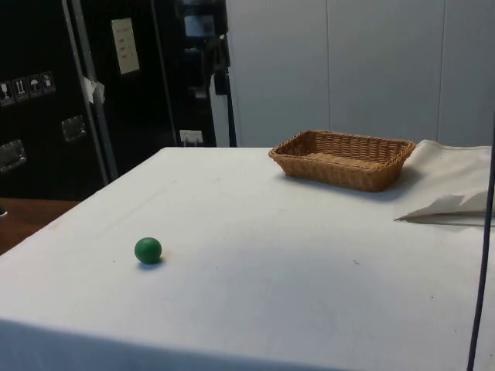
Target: Pick up the ball and place it into the basket.
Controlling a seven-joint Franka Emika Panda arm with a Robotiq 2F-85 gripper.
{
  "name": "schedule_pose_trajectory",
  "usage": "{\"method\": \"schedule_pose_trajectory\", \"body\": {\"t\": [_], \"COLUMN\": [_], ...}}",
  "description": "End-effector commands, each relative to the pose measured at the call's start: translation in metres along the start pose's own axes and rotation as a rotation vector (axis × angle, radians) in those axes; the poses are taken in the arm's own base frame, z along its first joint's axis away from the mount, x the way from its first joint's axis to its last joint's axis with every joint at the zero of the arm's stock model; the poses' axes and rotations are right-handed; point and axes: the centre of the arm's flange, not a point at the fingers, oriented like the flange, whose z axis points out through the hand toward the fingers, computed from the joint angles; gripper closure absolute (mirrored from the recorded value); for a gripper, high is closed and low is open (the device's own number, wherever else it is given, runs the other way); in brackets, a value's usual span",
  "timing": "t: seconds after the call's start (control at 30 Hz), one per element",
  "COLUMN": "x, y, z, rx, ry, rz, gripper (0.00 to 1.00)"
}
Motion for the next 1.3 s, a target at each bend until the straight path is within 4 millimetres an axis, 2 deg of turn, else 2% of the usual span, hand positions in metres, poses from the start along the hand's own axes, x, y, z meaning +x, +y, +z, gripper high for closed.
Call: {"method": "schedule_pose_trajectory", "body": {"t": [0.0, 0.23, 0.27, 0.4, 0.57, 0.73, 0.83, 0.93, 1.1, 1.13, 1.27], "x": [0.005, 0.023, 0.022, 0.032, 0.037, 0.045, 0.045, 0.050, 0.053, 0.052, 0.057], "y": [-0.006, -0.023, -0.020, -0.034, -0.042, -0.061, -0.061, -0.073, -0.085, -0.082, -0.095], "z": [0.002, 0.012, 0.011, 0.019, 0.024, 0.035, 0.037, 0.048, 0.061, 0.059, 0.074], "rx": [0.003, -0.006, -0.012, -0.010, -0.018, -0.007, -0.012, 0.009, 0.022, 0.012, 0.036], "ry": [0.000, -0.002, -0.004, -0.004, -0.008, 0.004, 0.004, 0.013, 0.021, 0.017, 0.029], "rz": [0.002, -0.002, -0.005, -0.005, -0.009, -0.008, -0.011, -0.007, -0.006, -0.009, -0.005], "gripper": [0.00, 0.00, 0.00, 0.00, 0.00, 0.00, 0.00, 0.00, 0.00, 0.00, 0.00]}}
